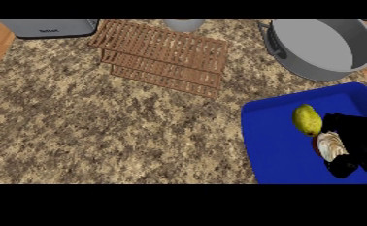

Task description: Pick the cupcake from the tray and place it in the tiered shelf

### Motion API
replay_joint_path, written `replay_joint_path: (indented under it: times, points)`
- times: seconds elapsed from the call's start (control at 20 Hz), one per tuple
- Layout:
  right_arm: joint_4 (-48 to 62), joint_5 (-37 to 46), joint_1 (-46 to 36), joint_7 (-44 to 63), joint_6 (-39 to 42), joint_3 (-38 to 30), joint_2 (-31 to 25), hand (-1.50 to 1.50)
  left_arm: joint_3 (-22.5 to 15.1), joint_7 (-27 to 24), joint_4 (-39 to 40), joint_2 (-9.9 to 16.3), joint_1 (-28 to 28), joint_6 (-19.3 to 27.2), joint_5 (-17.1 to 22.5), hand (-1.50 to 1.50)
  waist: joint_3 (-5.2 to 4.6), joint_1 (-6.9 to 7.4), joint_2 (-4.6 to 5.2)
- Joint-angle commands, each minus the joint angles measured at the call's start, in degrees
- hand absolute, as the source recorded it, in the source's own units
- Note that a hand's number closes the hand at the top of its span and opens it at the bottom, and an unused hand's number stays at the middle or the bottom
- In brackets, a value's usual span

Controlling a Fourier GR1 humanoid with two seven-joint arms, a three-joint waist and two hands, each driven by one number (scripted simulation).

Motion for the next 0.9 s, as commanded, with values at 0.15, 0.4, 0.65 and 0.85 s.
replay_joint_path:
  times: [0.15,0.4,0.65,0.85]
  points:
    - [-5.0,1.2,-3.6,0.3,-2.2,1.3,3.4,1.50,1.0,-6.9,-7.6,3.5,-15.0,-1.1,0.0,0.00,0.09,-1.53,-0.88]
    - [-11.5,1.8,-11.0,5.9,-0.6,10.2,17.8,1.50,-1.2,-4.5,-8.3,2.7,-13.4,-1.4,-1.1,0.00,-0.18,2.83,-0.75]
    - [-13.6,4.4,-15.6,14.6,-1.1,14.3,28.5,1.50,-1.0,-4.6,-7.3,3.1,-14.4,-1.8,-1.4,0.00,-0.40,2.06,-1.54]
    - [-14.7,4.3,-19.3,20.8,-1.4,15.6,37.3,1.50,-1.8,-4.4,-7.2,2.1,-15.8,-1.0,-2.1,0.00,-0.33,0.66,-1.48]
